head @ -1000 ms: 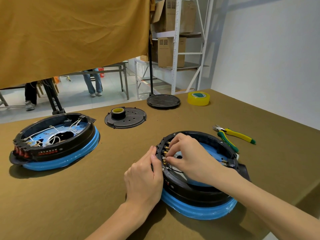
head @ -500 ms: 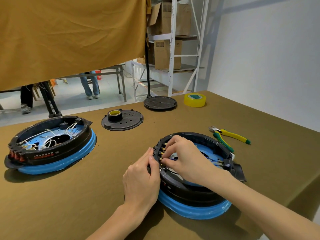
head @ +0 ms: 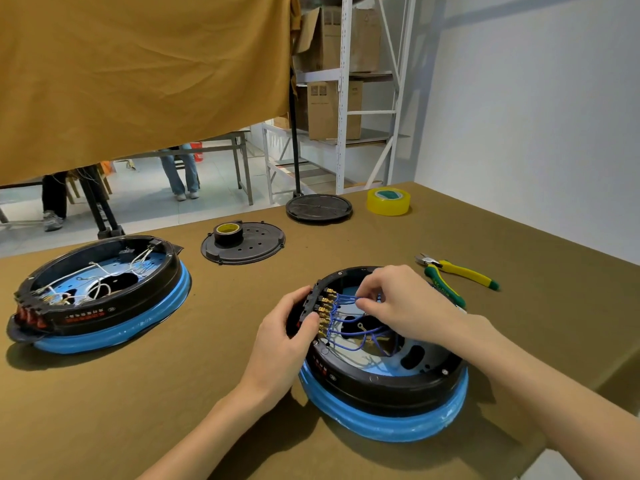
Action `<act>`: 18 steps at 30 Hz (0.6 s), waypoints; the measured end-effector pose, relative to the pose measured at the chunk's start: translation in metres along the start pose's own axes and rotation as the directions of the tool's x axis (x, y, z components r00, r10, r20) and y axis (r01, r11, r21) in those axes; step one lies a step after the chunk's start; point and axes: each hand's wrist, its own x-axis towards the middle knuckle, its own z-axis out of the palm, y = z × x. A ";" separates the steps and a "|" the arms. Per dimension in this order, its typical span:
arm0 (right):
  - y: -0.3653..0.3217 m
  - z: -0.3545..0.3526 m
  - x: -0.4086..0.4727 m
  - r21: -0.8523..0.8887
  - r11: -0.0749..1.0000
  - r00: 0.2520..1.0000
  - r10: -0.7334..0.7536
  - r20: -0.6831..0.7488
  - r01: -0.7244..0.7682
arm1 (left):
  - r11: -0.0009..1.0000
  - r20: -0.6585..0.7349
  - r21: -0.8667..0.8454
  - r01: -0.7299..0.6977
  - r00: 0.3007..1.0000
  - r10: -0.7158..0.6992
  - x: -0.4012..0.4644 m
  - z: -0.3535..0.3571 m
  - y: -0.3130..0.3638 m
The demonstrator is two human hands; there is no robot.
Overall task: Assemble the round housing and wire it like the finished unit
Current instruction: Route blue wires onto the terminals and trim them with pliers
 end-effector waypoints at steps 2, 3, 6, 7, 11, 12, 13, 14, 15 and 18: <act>0.005 -0.005 0.002 0.018 1.000 1.000 -0.003 -0.025 0.004 | 1.000 0.002 0.003 -0.009 1.000 0.009 0.001 0.000 0.001; 0.007 -0.009 0.003 0.041 0.999 0.999 0.010 -0.039 -0.009 | 1.000 0.002 0.008 -0.017 1.000 0.017 0.000 0.000 0.001; 0.016 -0.019 0.007 0.172 0.984 0.998 0.046 0.041 -0.052 | 1.000 0.011 0.013 -0.026 1.000 0.026 -0.001 0.000 -0.001; 0.018 -0.022 0.007 0.220 0.973 0.994 0.042 0.100 -0.063 | 0.999 0.013 0.015 -0.028 1.000 0.028 -0.001 0.000 -0.001; 0.025 -0.033 -0.001 0.273 0.959 0.979 0.019 0.202 -0.075 | 0.999 0.018 0.034 -0.041 0.999 0.040 0.000 -0.001 -0.002; 0.026 -0.033 -0.003 0.246 0.968 0.980 0.008 0.199 -0.058 | 0.998 0.021 0.040 -0.044 0.999 0.043 0.000 -0.001 -0.002; 0.026 -0.031 -0.005 0.208 0.977 0.980 -0.002 0.198 -0.039 | 0.998 0.022 0.044 -0.045 0.999 0.044 0.000 -0.001 -0.002; 0.025 -0.029 -0.007 0.170 0.985 0.979 -0.014 0.202 -0.021 | 0.998 0.022 0.045 -0.044 0.999 0.043 0.000 -0.001 -0.003; 0.023 -0.028 -0.009 0.145 0.989 0.977 -0.028 0.210 -0.003 | 0.998 0.017 0.052 -0.044 0.999 0.044 0.000 0.000 -0.002; 0.019 -0.030 -0.017 0.188 0.982 0.977 -0.052 0.205 0.013 | 0.993 -0.003 0.111 -0.047 0.999 0.048 0.000 0.003 -0.002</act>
